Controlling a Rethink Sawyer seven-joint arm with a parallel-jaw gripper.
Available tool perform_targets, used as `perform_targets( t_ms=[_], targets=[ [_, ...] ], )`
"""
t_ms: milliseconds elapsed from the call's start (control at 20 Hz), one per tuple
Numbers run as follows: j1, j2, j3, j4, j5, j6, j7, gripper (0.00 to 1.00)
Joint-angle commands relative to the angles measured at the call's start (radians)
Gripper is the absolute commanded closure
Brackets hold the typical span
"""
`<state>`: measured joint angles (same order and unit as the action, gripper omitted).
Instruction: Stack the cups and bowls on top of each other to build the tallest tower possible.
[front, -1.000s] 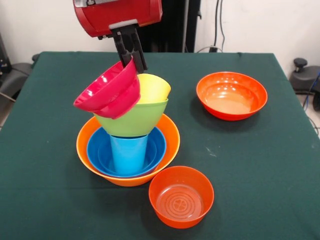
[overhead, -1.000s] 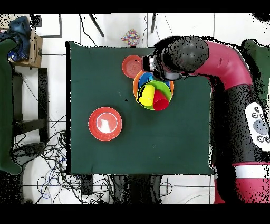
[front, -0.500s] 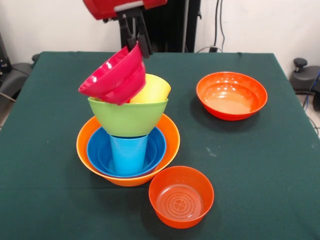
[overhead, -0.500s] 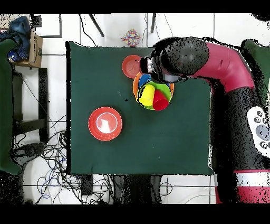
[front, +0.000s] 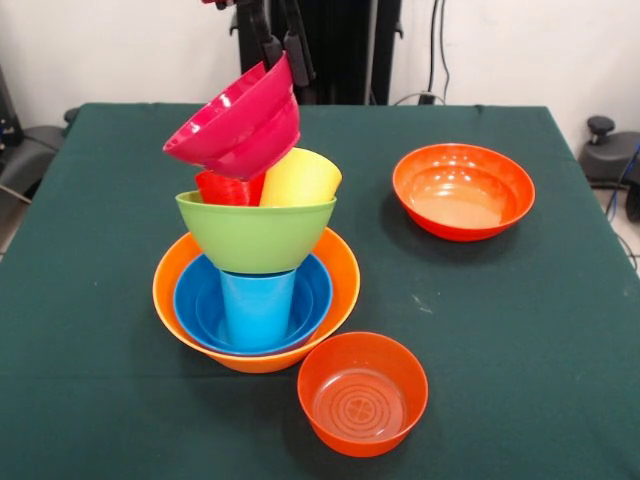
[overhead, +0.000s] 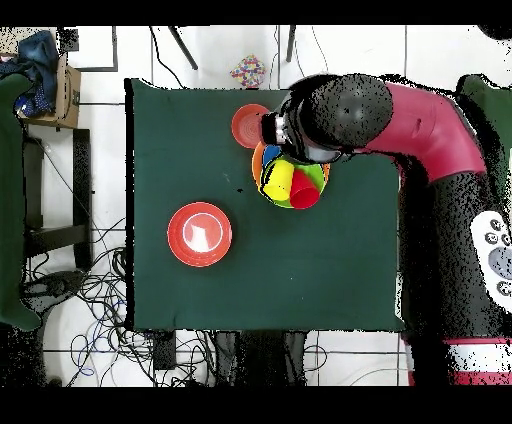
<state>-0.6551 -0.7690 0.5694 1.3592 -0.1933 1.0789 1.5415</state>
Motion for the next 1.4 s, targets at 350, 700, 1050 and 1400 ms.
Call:
perform_targets(
  t_ms=[350,700,1050,1400],
  targets=[
    [0.015,0.016,-0.022,0.160,-0.053,-0.054,-0.014,1.00],
    [0.016,0.030,-0.025,0.168,-0.075,-0.084,-0.016,1.00],
    [0.017,0.042,-0.032,0.177,-0.098,-0.114,-0.019,1.00],
    [0.013,0.053,-0.032,0.188,-0.120,-0.142,-0.023,1.00]
  ],
)
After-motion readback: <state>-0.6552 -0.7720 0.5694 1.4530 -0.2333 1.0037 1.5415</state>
